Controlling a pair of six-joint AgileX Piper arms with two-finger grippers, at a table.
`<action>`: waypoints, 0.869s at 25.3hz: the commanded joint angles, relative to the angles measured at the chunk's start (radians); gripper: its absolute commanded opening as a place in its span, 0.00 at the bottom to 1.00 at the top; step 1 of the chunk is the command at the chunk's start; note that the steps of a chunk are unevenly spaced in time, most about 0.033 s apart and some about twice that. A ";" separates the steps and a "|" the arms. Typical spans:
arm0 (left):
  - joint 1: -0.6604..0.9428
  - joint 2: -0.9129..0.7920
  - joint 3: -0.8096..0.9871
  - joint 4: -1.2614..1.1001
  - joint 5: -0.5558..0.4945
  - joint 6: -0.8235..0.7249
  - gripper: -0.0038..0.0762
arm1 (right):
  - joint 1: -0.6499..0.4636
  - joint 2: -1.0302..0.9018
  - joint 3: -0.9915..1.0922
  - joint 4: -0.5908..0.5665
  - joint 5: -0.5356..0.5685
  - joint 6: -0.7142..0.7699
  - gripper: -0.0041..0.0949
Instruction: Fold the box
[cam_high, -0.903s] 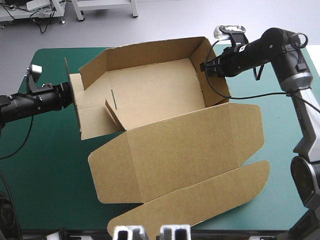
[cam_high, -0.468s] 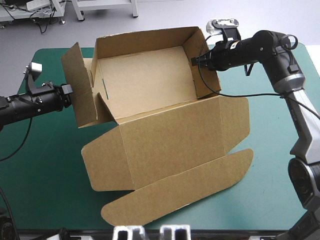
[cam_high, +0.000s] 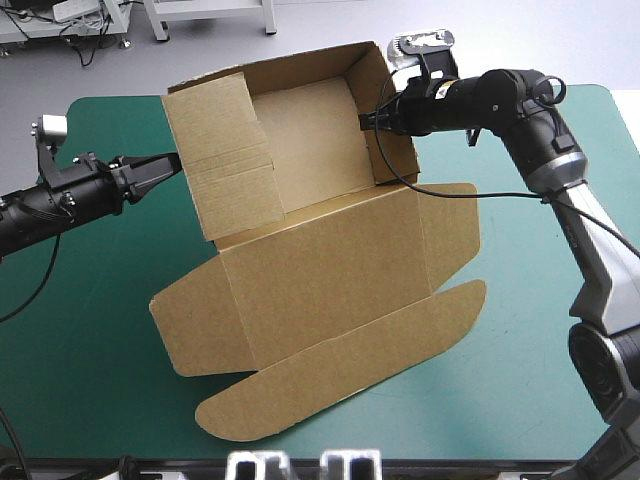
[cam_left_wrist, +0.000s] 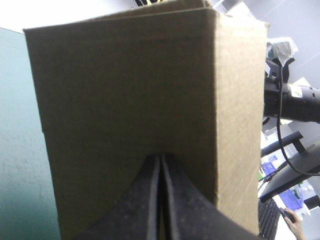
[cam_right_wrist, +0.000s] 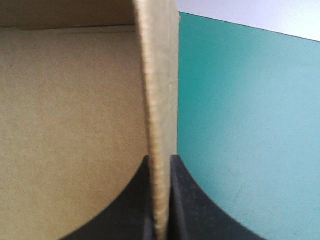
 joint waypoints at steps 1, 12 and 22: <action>-0.004 -0.024 -0.030 -0.089 0.077 0.005 0.04 | 0.006 -0.045 -0.031 0.037 -0.081 0.007 0.03; -0.097 -0.024 -0.030 0.001 0.068 0.024 0.48 | 0.013 0.032 -0.031 0.053 -0.112 0.037 0.03; -0.096 -0.024 -0.030 0.148 -0.074 0.014 0.53 | 0.036 0.032 -0.031 0.033 -0.130 0.034 0.03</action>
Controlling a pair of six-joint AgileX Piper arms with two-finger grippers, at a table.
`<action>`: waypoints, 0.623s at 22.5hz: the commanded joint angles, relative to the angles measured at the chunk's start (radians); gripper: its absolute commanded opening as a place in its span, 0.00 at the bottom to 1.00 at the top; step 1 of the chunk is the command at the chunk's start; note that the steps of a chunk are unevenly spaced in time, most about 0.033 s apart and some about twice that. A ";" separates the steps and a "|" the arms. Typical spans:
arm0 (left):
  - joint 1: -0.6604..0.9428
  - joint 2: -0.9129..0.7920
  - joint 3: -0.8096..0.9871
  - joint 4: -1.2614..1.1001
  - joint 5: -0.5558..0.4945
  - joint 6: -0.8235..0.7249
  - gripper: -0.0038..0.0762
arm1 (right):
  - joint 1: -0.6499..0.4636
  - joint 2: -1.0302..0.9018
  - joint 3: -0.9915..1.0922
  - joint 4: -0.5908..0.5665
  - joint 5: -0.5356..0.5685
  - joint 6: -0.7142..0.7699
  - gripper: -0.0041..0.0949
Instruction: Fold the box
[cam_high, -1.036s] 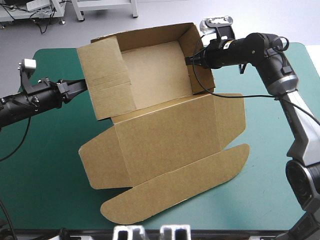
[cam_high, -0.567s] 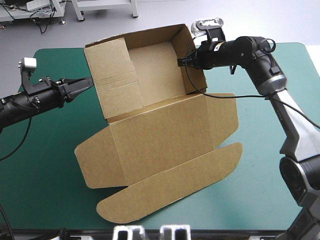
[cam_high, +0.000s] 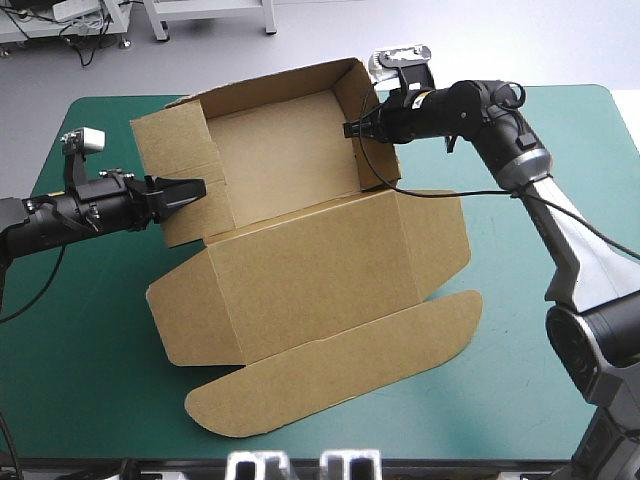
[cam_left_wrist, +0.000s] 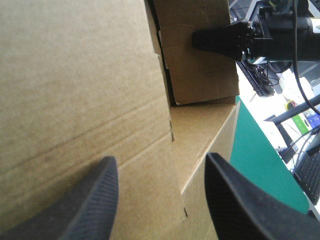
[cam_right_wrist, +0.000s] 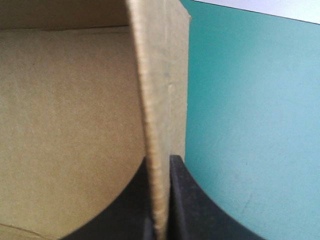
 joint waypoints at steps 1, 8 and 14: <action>-0.005 -0.023 -0.030 -0.073 -0.034 -0.004 0.53 | 0.003 -0.058 -0.034 0.045 -0.064 0.013 0.03; 0.004 -0.023 -0.030 -0.402 -0.180 0.046 0.53 | -0.009 -0.084 -0.036 -0.081 0.010 0.122 0.03; 0.142 -0.022 -0.064 -0.408 -0.216 0.046 0.49 | -0.109 -0.154 -0.038 -0.089 0.071 0.149 0.03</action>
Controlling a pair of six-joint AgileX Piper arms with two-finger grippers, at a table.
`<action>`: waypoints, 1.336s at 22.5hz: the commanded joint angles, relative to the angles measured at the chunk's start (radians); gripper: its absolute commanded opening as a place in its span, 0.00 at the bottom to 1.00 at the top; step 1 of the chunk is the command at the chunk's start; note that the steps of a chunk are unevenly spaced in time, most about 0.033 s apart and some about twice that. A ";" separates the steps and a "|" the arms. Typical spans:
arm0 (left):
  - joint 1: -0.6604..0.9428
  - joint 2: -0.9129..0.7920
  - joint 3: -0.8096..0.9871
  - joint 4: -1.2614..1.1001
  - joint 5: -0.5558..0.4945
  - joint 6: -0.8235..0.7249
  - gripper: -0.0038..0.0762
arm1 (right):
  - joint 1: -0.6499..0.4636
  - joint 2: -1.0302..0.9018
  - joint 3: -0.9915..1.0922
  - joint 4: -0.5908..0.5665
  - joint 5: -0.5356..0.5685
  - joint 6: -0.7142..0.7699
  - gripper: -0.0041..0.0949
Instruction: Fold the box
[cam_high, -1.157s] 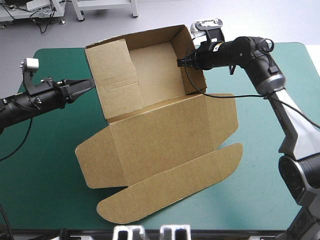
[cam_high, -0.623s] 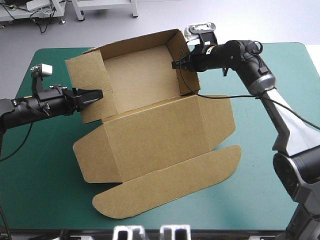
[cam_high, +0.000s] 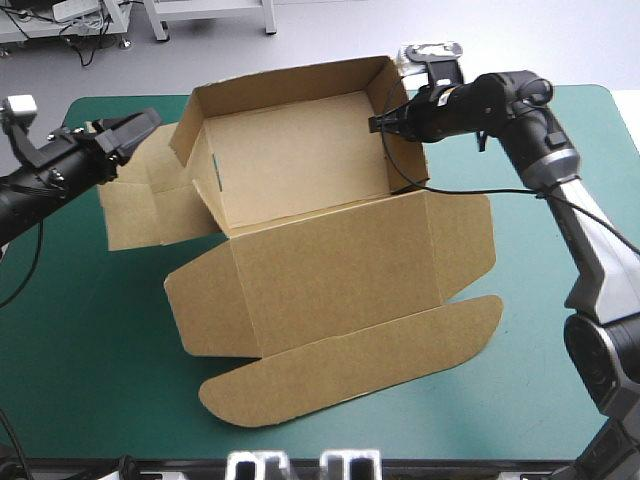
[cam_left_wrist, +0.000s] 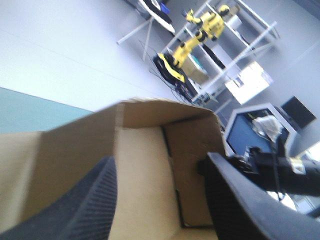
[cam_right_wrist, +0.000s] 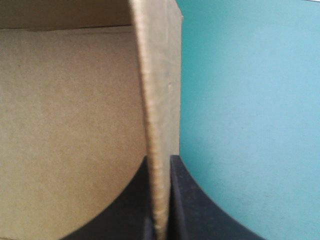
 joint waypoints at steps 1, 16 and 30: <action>0.101 -0.023 -0.059 -0.086 -0.017 0.008 0.48 | -0.073 -0.107 -0.038 0.022 -0.027 0.024 0.03; 0.188 0.239 -0.107 0.167 0.135 -0.030 0.39 | -0.265 -0.346 -0.038 0.151 0.108 -0.067 0.03; 0.017 0.222 -0.175 0.079 0.320 -0.020 0.35 | -0.261 -0.266 -0.036 0.326 0.099 -0.151 0.03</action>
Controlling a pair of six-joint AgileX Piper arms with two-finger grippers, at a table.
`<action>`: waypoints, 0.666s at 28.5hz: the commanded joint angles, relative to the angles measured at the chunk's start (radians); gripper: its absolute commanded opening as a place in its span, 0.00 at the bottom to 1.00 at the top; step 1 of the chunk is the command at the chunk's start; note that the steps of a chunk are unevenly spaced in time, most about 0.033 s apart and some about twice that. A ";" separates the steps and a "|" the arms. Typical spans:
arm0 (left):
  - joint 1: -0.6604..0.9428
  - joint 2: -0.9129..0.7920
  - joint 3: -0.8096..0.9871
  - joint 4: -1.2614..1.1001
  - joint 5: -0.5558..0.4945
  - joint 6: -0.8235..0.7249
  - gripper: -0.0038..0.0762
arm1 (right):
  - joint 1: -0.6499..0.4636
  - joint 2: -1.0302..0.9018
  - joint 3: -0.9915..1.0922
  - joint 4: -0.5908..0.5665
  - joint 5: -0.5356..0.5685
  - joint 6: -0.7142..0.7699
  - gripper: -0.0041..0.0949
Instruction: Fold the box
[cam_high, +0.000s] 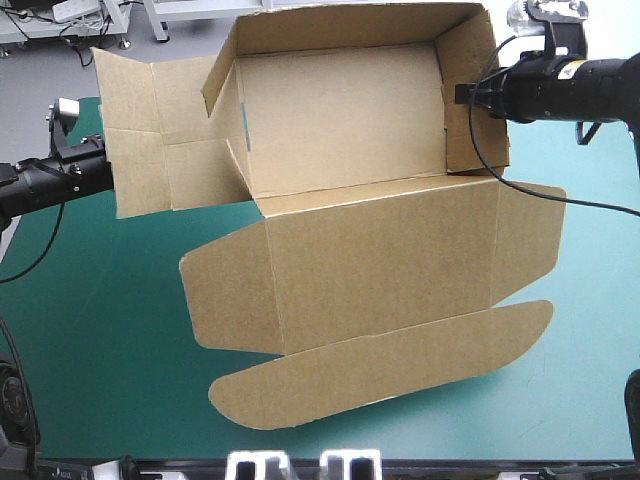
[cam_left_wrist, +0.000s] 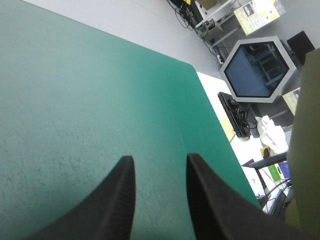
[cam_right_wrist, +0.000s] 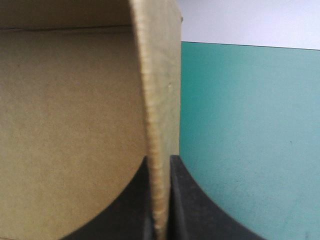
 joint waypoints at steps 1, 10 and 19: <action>-0.005 -0.062 -0.041 -0.094 0.082 -0.003 0.35 | -0.005 -0.013 -0.031 0.096 -0.077 -0.010 0.03; -0.005 -0.135 -0.051 -0.097 0.079 -0.025 0.35 | -0.005 0.040 -0.031 0.132 -0.114 -0.042 0.03; -0.015 -0.184 -0.053 -0.145 0.079 -0.043 0.35 | 0.007 0.079 -0.031 0.160 -0.143 -0.069 0.03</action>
